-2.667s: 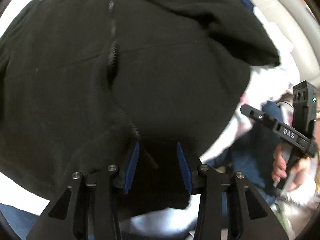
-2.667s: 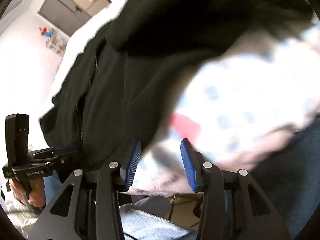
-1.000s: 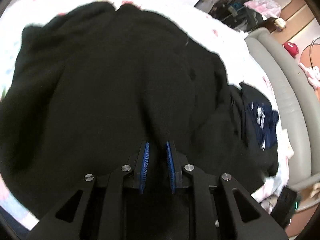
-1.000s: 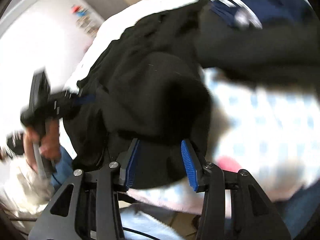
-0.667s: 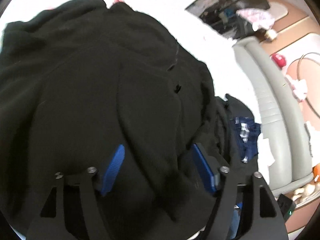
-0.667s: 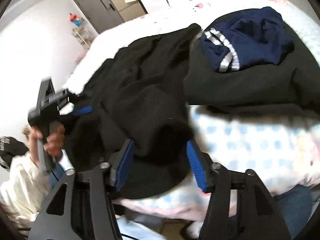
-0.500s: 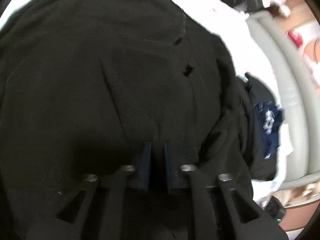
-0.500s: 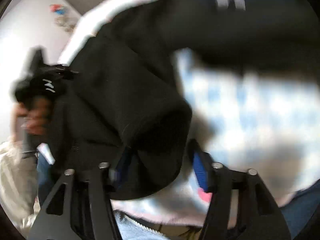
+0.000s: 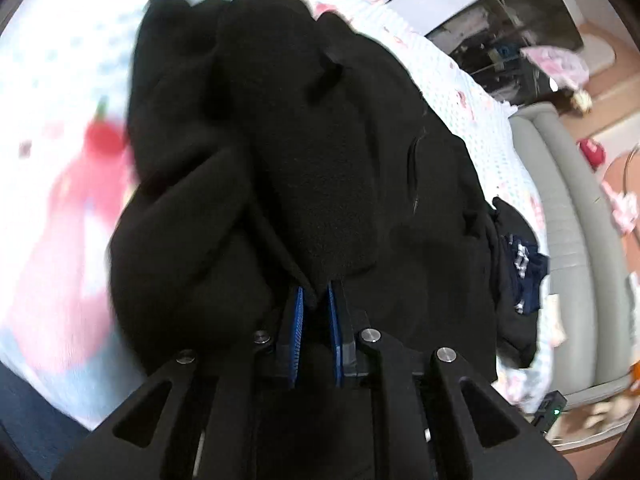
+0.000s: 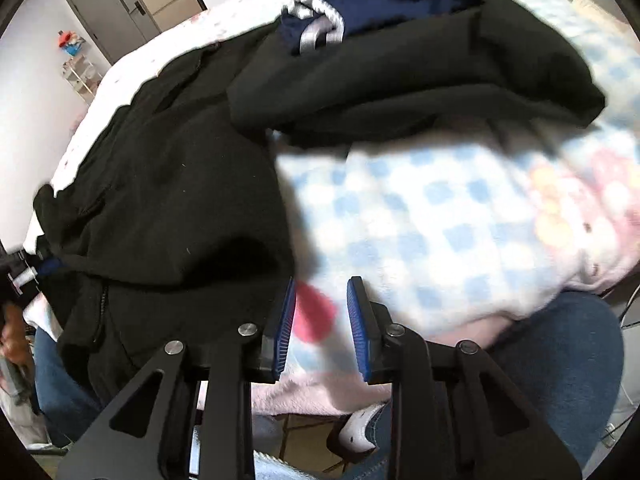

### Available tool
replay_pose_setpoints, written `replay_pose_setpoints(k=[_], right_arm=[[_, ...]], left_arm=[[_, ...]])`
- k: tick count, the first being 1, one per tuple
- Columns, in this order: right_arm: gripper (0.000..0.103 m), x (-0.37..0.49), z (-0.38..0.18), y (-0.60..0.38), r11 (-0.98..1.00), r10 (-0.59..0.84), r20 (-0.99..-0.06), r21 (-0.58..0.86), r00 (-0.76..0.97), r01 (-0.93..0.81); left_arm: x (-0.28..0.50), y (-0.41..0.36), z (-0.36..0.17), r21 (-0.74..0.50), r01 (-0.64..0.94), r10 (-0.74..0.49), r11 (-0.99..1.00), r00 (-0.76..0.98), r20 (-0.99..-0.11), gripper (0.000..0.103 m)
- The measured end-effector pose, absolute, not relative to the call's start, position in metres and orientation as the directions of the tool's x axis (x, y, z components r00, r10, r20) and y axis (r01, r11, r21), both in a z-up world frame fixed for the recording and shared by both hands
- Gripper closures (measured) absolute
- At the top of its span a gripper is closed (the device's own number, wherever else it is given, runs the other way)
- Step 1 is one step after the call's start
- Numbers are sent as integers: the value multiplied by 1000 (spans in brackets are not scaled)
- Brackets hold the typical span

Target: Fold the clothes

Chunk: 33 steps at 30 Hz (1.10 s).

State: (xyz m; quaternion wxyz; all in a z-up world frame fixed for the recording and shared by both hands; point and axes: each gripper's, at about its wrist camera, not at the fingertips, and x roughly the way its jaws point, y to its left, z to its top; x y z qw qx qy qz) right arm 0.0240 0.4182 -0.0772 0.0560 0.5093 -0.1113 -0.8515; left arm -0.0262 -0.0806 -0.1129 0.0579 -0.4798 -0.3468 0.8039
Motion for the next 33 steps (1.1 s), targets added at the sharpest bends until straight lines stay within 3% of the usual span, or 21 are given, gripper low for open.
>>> replay_pose_setpoints(k=[2,4,6,8,11,12,14,15,16,18,24,29,32,33], right_arm=[[74,23,-68,417,-965,-231,-837,262,-496,8],[74,21,-59,412,-963,-247,-821,266,-514,37],[73,18,-50,407,-961,-263,-805,270,-531,66],[71,16,-52,408,-963,-260,-812,257,-522,80],[55,18,-70,414,-949,-309,-830,301,-463,95],[55,17,-81,415,-942,-328,-837,322,-438,91],[57,11,-104,412,-946,-314,-861,317,-399,61],[57,8,-111,409,-953,-293,-873,299,-391,47],[57,8,-113,407,-957,-279,-877,287,-391,41],[58,13,-104,406,-959,-273,-870,280,-409,46],[57,37,-31,398,-951,-302,-785,288,-541,114],[56,12,-24,349,-950,-301,-795,200,-527,242],[56,-24,-28,337,-950,-295,-813,196,-501,242],[56,-35,-27,333,-949,-300,-813,200,-498,245]], left_arm=[[-16,-90,-102,-587,247,354,-771,-601,-717,90],[-9,-102,-95,-543,310,235,-780,-660,-714,73],[-16,-111,-100,-592,325,264,-738,-667,-696,61],[-27,-110,-109,-618,312,324,-722,-637,-700,59],[-40,-101,-105,-616,239,363,-751,-630,-687,51],[-45,-97,-106,-610,232,364,-758,-625,-691,45],[-53,-89,-107,-596,223,365,-771,-613,-701,48],[-60,-81,-110,-579,214,365,-787,-595,-716,60],[-65,-75,-112,-552,208,354,-807,-577,-735,79],[-68,-70,-103,-521,195,325,-831,-590,-739,87],[-41,-110,-26,-522,181,192,-833,-792,-580,88],[-37,-140,-76,-518,255,260,-817,-639,-724,75],[-25,-156,-94,-564,238,319,-791,-625,-712,75],[-24,-158,-93,-573,214,331,-792,-637,-696,71]])
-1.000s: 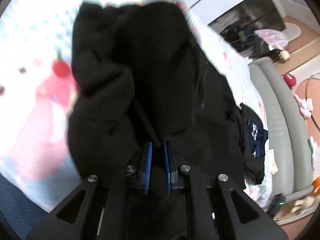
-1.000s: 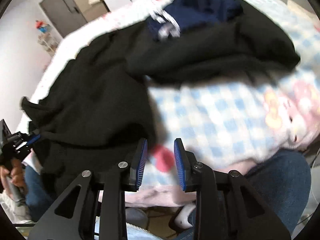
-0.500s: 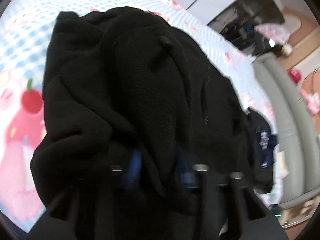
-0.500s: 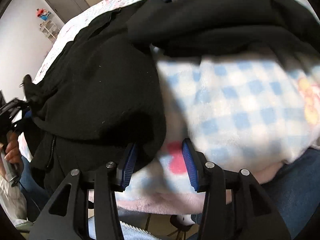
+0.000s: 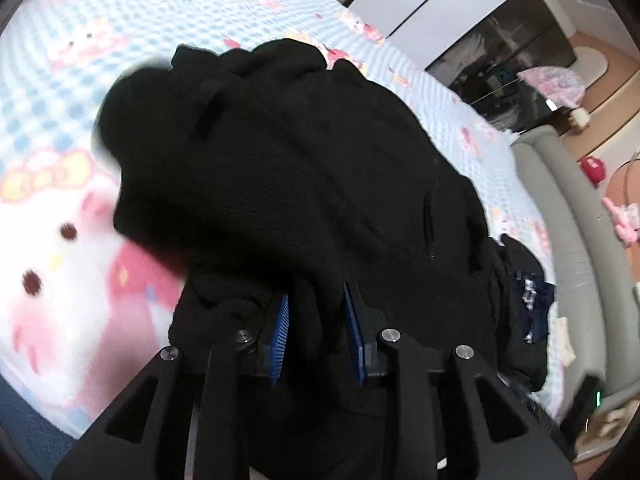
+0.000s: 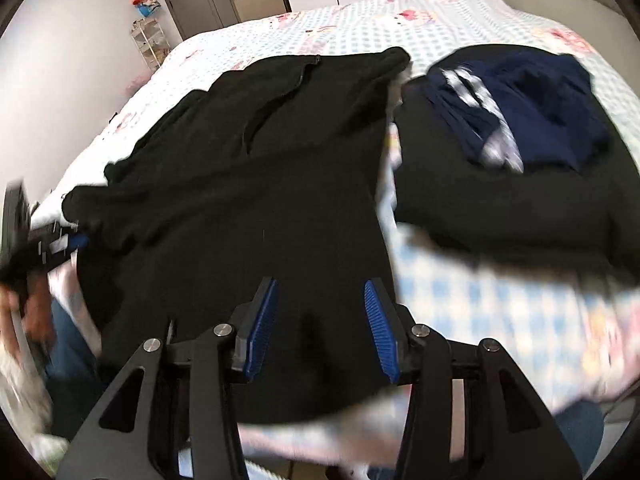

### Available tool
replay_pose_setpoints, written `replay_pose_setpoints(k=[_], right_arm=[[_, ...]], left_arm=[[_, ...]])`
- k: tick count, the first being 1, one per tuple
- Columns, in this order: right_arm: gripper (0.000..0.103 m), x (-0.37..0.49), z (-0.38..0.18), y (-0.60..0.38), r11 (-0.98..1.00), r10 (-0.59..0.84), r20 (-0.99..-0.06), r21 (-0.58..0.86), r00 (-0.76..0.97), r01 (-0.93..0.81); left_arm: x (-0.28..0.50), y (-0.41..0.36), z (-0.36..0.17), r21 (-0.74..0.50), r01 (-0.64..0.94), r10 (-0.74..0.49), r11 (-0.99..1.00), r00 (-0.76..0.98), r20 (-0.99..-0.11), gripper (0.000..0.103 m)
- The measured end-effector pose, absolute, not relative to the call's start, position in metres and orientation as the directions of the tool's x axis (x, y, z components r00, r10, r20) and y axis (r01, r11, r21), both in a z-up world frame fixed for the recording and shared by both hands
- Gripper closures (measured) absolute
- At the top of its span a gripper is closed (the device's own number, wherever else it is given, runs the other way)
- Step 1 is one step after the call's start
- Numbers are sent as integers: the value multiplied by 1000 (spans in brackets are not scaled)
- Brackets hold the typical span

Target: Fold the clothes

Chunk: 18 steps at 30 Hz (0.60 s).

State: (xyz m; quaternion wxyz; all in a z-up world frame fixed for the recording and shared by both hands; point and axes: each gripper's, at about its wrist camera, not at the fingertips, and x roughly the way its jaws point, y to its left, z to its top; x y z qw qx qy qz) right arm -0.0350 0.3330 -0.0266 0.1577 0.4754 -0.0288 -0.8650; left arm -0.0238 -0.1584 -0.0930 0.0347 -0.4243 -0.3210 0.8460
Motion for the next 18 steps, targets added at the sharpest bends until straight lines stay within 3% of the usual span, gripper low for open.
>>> replay_pose_setpoints(k=[1,3,9,13,17,18], right_arm=[[56,-51,-21,328,-941,-323,-803,216,-500,261],[50,-86,-21,316,-931,-348,-796,233,-495,280],[50,-182,-64,279,-956,-247,-893,162,-375,245],[65,-201,-83,268,-962,-128,-937,38,-326,269],[66,-198,-66,293,-971,-12,-921,-82,-390,225],[72,-196,-59,304,-975,25,-907,-115,-420,192]], left_arm=[[-23,-161,-91,-579,187,342,-794,-650,-679,64],[-26,-166,-92,-573,174,338,-801,-658,-673,62],[-43,-167,-89,-539,151,326,-829,-653,-684,55],[-62,-143,-82,-522,119,329,-845,-653,-682,53],[-73,-141,-81,-551,111,344,-827,-676,-652,50],[-74,-141,-81,-554,115,340,-825,-681,-648,49]])
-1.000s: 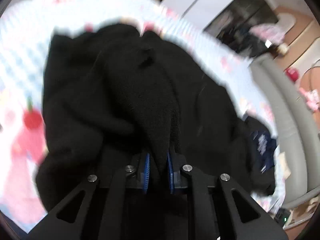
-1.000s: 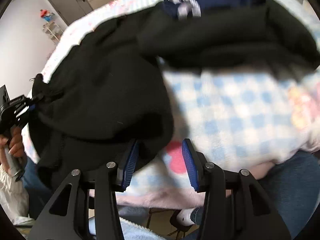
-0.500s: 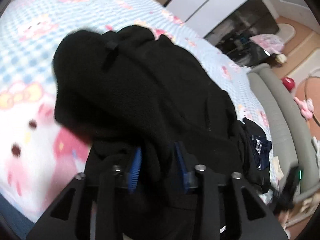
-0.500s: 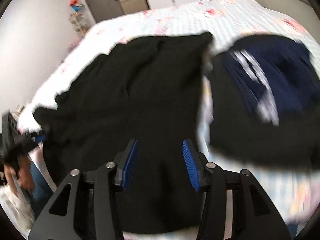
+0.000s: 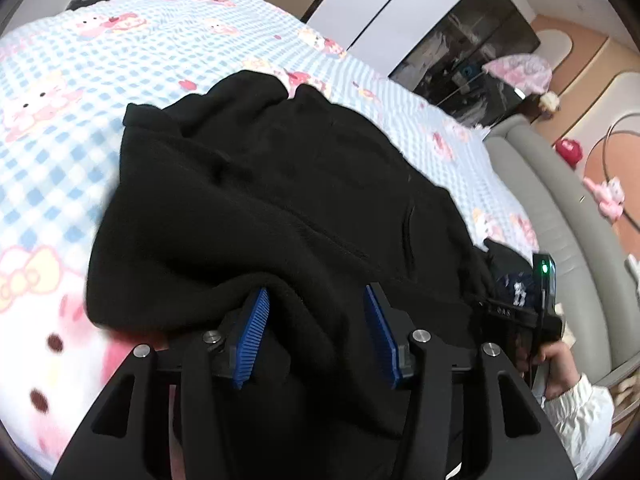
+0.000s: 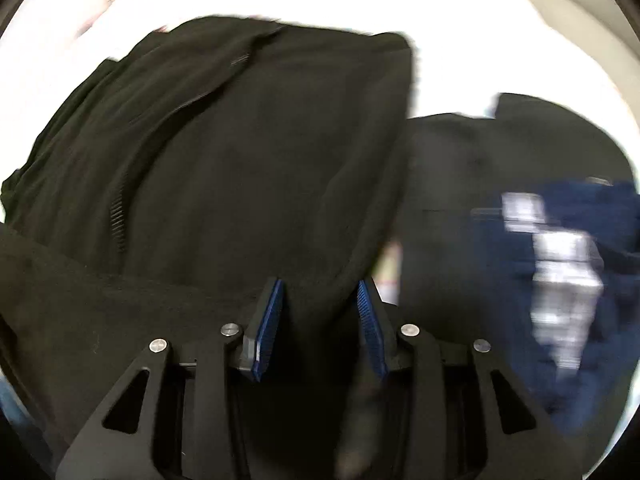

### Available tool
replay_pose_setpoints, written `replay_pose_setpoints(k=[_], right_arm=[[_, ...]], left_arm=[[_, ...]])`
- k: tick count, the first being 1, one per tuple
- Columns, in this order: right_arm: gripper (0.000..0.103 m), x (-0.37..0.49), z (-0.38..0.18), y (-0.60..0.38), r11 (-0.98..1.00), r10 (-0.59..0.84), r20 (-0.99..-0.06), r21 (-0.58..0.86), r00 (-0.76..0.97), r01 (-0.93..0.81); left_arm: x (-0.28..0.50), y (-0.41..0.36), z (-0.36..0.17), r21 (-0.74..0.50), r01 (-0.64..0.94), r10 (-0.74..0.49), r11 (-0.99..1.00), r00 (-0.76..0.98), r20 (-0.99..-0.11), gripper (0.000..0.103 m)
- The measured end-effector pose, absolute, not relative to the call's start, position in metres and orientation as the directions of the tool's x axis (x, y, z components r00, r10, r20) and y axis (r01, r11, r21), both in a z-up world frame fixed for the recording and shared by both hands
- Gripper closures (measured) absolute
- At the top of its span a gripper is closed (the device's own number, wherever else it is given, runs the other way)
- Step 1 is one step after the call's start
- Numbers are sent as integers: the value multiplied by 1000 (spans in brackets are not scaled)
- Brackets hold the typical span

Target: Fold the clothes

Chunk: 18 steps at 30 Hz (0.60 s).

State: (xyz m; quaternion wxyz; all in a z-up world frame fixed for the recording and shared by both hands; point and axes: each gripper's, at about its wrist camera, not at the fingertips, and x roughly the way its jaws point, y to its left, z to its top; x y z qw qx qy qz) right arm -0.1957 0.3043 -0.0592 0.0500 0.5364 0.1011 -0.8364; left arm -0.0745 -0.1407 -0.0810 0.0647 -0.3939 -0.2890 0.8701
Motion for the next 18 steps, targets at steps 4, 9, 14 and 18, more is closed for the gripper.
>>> replay_pose_setpoints(k=[4,9,14,18], right_arm=[[101,-179,-41,326,-989,16,-874,-87,-485,123],[55,-150,-25,295,-969,-172,-826,44,-536,244],[56,-138,-49,241,-913,-304,-845,129,-439,386],[56,-116,-59,228,-852,-460,-796,271,-394,448]], left_arm=[[-75,-150,-86,-564,140,331,-814,-685,-649,43],[-75,-150,-88,-572,150,347,-806,-663,-664,41],[-63,-149,-91,-653,106,399,-750,-715,-574,41],[-71,-172,-91,-653,209,318,-728,-741,-591,37]])
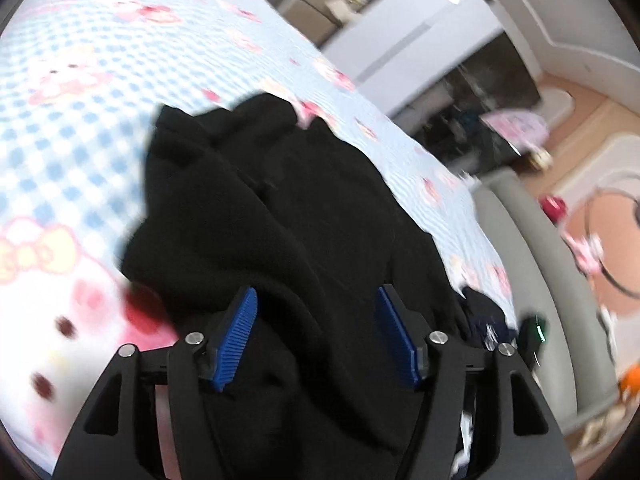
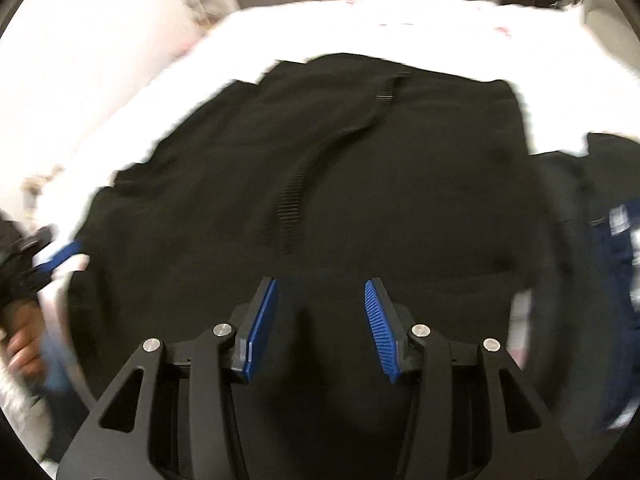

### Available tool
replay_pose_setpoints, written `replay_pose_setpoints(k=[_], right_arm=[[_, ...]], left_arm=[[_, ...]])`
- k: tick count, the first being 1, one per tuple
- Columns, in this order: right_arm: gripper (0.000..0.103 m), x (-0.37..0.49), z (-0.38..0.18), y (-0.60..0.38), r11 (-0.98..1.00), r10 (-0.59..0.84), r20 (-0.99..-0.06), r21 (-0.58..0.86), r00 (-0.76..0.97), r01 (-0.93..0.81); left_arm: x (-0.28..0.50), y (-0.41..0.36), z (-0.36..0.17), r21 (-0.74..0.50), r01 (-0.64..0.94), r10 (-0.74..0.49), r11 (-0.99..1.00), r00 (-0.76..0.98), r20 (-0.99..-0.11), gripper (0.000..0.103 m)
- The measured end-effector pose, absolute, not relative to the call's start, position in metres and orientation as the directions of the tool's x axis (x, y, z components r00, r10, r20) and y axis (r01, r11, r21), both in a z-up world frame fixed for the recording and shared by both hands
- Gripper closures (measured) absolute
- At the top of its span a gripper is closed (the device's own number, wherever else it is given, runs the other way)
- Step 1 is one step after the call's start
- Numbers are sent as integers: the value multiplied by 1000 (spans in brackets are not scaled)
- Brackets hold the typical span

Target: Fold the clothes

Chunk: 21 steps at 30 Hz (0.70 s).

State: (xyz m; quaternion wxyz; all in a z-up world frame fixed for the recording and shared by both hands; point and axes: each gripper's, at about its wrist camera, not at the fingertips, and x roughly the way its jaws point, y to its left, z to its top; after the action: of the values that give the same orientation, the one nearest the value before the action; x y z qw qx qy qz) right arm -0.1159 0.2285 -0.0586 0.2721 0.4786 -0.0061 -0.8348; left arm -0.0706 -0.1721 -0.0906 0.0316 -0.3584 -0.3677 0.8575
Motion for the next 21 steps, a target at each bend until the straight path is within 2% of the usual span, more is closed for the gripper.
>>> replay_pose_setpoints(k=[2,5,7,10,11,12,13,14,16,18,21], right_arm=[[56,-106,-63,234,-837,-504,-778,333,-376,434],[56,-85,-68,236,-849,-465,-806,290,-365,442],[56,-67,-74,239,-844,-442,-817,238,-371,481],[55,-46,-81,261,-879,-385,-838,205,-387,432],[55,-39,-80,270,-893,-360,-845,189,-396,409],[55,-31,-81,278,-909,-325,-856,166,-403,382],[55,-24,-82,285,-924,-291,-867,145,-405,353],[55,-16,-84,290,-936,-267,-875,136,-403,325],[55,1,-84,303,-951,-248,-880,140,-405,277],[55,18,-80,312,-957,-254,-871,164,-419,240],[58,36,-89,322,-970,-228,-865,165,-448,176]], left_arm=[[-82,-179,-100,-609,296,273,-736,-693,-667,37],[-72,-194,-107,-634,367,213,-680,-729,-650,39],[-57,-209,-103,-580,463,59,-671,-746,-663,39],[-54,-234,-116,-627,486,103,-609,-735,-670,35],[-60,-237,-123,-654,468,172,-594,-721,-672,35],[-67,-238,-132,-683,448,247,-576,-702,-668,40],[-71,-236,-131,-678,448,268,-583,-681,-681,65],[-75,-233,-129,-667,450,281,-595,-661,-696,78],[-75,-223,-106,-654,402,264,-641,-685,-679,87],[-76,-211,-78,-602,343,219,-721,-712,-667,92],[-80,-192,-42,-560,267,210,-784,-735,-644,93]])
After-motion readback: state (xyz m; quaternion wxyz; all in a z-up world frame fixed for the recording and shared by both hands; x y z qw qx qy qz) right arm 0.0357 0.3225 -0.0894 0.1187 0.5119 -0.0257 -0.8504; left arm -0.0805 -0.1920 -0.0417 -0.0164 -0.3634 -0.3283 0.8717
